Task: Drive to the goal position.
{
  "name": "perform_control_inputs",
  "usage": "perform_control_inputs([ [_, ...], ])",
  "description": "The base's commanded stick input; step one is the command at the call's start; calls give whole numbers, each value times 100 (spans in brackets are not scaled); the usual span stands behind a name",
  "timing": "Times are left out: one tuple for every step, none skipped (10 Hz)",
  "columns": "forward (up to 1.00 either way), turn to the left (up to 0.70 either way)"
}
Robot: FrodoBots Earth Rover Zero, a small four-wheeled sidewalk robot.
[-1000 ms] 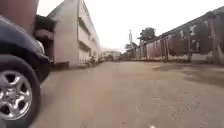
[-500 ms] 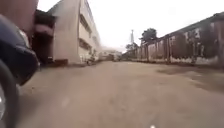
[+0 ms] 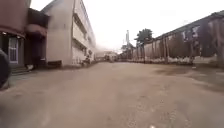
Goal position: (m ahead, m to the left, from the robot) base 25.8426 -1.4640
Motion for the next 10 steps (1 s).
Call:
perform_control_inputs([
  [70, 0],
  [70, 0],
  [70, 0],
  [70, 0],
  [70, 0],
  [70, 0],
  [70, 0],
  [70, 0],
  [70, 0],
  [70, 0],
])
